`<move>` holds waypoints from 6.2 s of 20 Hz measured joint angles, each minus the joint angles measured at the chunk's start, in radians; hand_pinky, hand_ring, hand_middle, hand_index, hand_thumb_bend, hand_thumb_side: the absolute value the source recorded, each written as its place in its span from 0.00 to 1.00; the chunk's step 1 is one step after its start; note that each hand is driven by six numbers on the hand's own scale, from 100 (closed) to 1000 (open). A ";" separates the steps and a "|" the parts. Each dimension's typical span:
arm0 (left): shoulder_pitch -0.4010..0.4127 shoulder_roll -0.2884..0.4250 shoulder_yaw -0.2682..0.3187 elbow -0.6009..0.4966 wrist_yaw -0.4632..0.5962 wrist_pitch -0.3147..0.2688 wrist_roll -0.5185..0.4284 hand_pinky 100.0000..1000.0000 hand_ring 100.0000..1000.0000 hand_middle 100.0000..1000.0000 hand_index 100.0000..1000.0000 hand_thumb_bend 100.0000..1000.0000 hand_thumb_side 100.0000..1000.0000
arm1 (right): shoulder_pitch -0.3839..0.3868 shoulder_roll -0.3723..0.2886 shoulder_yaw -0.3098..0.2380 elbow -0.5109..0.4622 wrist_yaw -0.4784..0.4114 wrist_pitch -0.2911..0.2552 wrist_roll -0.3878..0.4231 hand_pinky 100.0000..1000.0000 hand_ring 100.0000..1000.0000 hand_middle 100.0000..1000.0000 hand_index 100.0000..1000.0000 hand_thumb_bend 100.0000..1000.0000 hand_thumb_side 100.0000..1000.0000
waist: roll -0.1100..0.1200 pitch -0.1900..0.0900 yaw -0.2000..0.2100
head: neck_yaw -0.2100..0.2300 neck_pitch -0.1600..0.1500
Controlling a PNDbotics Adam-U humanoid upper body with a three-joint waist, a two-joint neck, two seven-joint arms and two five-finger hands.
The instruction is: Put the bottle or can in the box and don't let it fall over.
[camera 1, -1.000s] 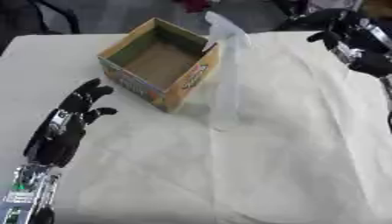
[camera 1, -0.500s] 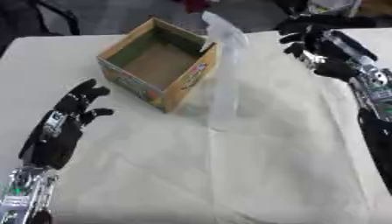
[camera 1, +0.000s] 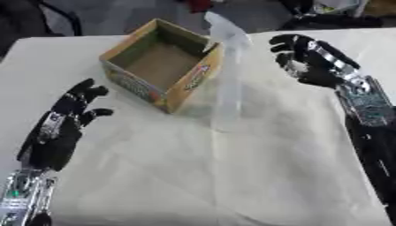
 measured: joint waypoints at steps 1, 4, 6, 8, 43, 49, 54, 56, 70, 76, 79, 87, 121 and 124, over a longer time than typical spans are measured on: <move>-0.002 0.000 0.000 0.000 0.000 0.000 0.000 0.74 1.00 0.75 0.95 0.05 0.85 | -0.001 0.002 0.000 0.002 0.004 -0.001 -0.002 0.77 0.87 0.87 0.88 0.00 0.43 | 0.001 0.000 0.002 | 0.000 0.000; -0.005 -0.001 0.000 0.000 0.003 0.001 0.001 0.74 0.99 0.74 0.94 0.05 0.85 | -0.001 0.006 0.000 0.008 0.013 -0.001 -0.007 0.77 0.87 0.87 0.89 0.00 0.43 | 0.005 0.000 0.008 | -0.003 0.000; -0.005 -0.004 0.001 0.000 0.003 0.000 0.004 0.73 0.96 0.70 0.93 0.03 0.83 | -0.004 0.008 -0.001 0.013 0.020 0.002 -0.010 0.77 0.87 0.87 0.89 0.00 0.43 | 0.007 0.000 0.012 | -0.005 0.000; -0.005 -0.006 0.004 0.000 -0.002 -0.004 0.013 0.72 0.94 0.67 0.91 0.02 0.83 | -0.009 0.012 -0.001 0.017 0.024 0.004 -0.013 0.77 0.87 0.86 0.89 0.00 0.43 | 0.006 0.000 0.012 | -0.007 0.000; -0.002 -0.017 0.080 0.206 -0.192 -0.043 0.097 0.71 0.94 0.65 0.88 0.04 0.99 | -0.016 0.056 0.072 -0.083 -0.144 0.098 0.117 0.76 0.87 0.86 0.90 0.00 0.49 | 0.004 0.000 0.026 | -0.025 0.001; -0.002 -0.017 0.077 0.221 -0.209 -0.047 0.094 0.71 0.94 0.65 0.88 0.04 0.99 | 0.001 0.063 0.090 -0.109 -0.165 0.113 0.150 0.76 0.87 0.86 0.90 0.00 0.49 | 0.002 0.000 0.023 | -0.021 0.001; -0.002 -0.017 0.076 0.221 -0.213 -0.050 0.094 0.71 0.94 0.65 0.88 0.03 0.99 | 0.010 0.067 0.099 -0.129 -0.174 0.117 0.169 0.76 0.87 0.86 0.90 0.00 0.49 | 0.002 0.000 0.021 | -0.020 0.001; -0.001 -0.017 0.076 0.222 -0.214 -0.051 0.094 0.71 0.94 0.65 0.88 0.03 0.99 | 0.010 0.067 0.102 -0.132 -0.174 0.117 0.173 0.76 0.87 0.86 0.90 0.00 0.49 | 0.002 0.000 0.020 | -0.020 0.001; -0.001 -0.017 0.076 0.225 -0.218 -0.055 0.093 0.71 0.94 0.65 0.88 0.02 0.99 | 0.017 0.066 0.114 -0.149 -0.176 0.104 0.184 0.76 0.87 0.86 0.90 0.00 0.47 | 0.002 0.000 0.022 | -0.021 0.001; -0.001 -0.017 0.076 0.236 -0.223 -0.055 0.093 0.71 0.94 0.65 0.88 0.02 0.99 | 0.008 0.066 0.114 -0.132 -0.162 0.092 0.180 0.76 0.87 0.86 0.90 0.00 0.47 | 0.002 0.000 0.026 | -0.022 0.001; -0.004 -0.018 0.076 0.246 -0.228 -0.055 0.093 0.71 0.94 0.65 0.88 0.02 0.99 | 0.003 0.066 0.114 -0.118 -0.147 0.086 0.175 0.76 0.87 0.85 0.90 0.00 0.48 | 0.003 0.000 0.031 | -0.026 0.001; -0.006 -0.026 0.083 0.267 -0.239 -0.058 0.100 0.71 0.94 0.65 0.88 0.02 1.00 | -0.006 0.067 0.108 -0.081 -0.109 0.070 0.162 0.76 0.86 0.85 0.90 0.00 0.48 | 0.006 0.004 0.041 | -0.036 0.001; -0.014 -0.027 0.090 0.321 -0.282 -0.075 0.109 0.72 0.94 0.65 0.88 0.02 1.00 | -0.005 0.085 0.145 -0.149 -0.130 0.074 0.194 0.76 0.86 0.86 0.90 0.00 0.51 | 0.008 0.005 0.045 | -0.039 0.001; -0.015 -0.027 0.090 0.325 -0.282 -0.075 0.109 0.72 0.94 0.65 0.88 0.02 1.00 | -0.004 0.086 0.145 -0.140 -0.125 0.075 0.199 0.76 0.86 0.86 0.90 0.00 0.52 | 0.008 0.005 0.046 | -0.039 0.001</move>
